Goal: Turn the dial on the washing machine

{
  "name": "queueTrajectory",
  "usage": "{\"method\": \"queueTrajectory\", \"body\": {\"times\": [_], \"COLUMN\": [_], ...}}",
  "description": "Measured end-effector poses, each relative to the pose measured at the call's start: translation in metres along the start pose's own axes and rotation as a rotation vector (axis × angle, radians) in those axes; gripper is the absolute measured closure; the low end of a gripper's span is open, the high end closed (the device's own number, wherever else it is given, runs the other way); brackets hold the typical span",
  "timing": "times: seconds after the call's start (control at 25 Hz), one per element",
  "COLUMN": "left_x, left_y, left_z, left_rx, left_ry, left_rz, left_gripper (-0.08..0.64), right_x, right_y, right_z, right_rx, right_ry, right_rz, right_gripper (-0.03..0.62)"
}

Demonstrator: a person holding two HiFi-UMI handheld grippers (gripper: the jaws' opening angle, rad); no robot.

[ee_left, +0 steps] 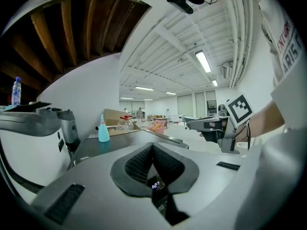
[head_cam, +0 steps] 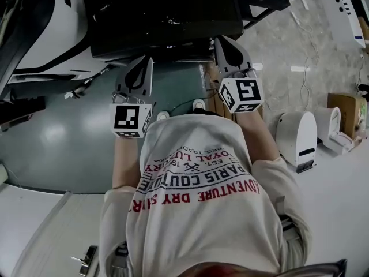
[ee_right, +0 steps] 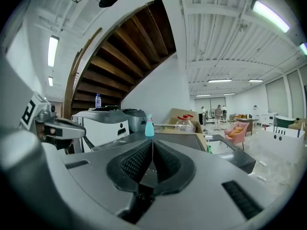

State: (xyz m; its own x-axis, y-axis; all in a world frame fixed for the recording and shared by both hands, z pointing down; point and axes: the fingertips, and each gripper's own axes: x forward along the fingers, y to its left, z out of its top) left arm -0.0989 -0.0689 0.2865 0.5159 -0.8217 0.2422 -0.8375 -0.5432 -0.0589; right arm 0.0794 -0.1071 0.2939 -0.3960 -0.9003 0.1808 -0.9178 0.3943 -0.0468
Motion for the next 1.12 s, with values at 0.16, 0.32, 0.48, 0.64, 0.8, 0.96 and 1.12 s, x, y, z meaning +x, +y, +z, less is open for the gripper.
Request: {"method": "queueTrajectory", "body": {"times": [0.16, 0.32, 0.48, 0.64, 0.8, 0.96, 1.12], "left_x": [-0.014, -0.027, -0.031, -0.030, -0.031, -0.031, -0.030], "left_y": [0.013, 0.024, 0.032, 0.035, 0.036, 0.041, 0.041], "left_z": [0.018, 0.029, 0.031, 0.031, 0.034, 0.034, 0.034], "left_rx": [0.008, 0.000, 0.002, 0.005, 0.007, -0.004, 0.004], "left_ry": [-0.032, -0.053, -0.057, -0.060, -0.068, -0.071, -0.066], "left_rz": [0.010, 0.013, 0.014, 0.008, -0.004, -0.001, -0.009], "left_gripper": [0.545, 0.545, 0.545, 0.545, 0.545, 0.545, 0.544], "right_x": [-0.009, -0.015, -0.016, -0.016, -0.018, -0.018, -0.017], "right_y": [0.010, 0.017, 0.019, 0.021, 0.022, 0.021, 0.024], "right_z": [0.021, 0.031, 0.032, 0.028, 0.027, 0.026, 0.020], "right_rx": [0.030, 0.009, -0.015, -0.053, -0.061, -0.056, -0.050], "right_ry": [-0.067, -0.095, -0.100, -0.093, -0.087, -0.085, -0.059], "right_rz": [0.012, 0.013, 0.003, -0.011, -0.020, -0.026, -0.015], "right_gripper": [0.563, 0.565, 0.565, 0.565, 0.565, 0.565, 0.565]}}
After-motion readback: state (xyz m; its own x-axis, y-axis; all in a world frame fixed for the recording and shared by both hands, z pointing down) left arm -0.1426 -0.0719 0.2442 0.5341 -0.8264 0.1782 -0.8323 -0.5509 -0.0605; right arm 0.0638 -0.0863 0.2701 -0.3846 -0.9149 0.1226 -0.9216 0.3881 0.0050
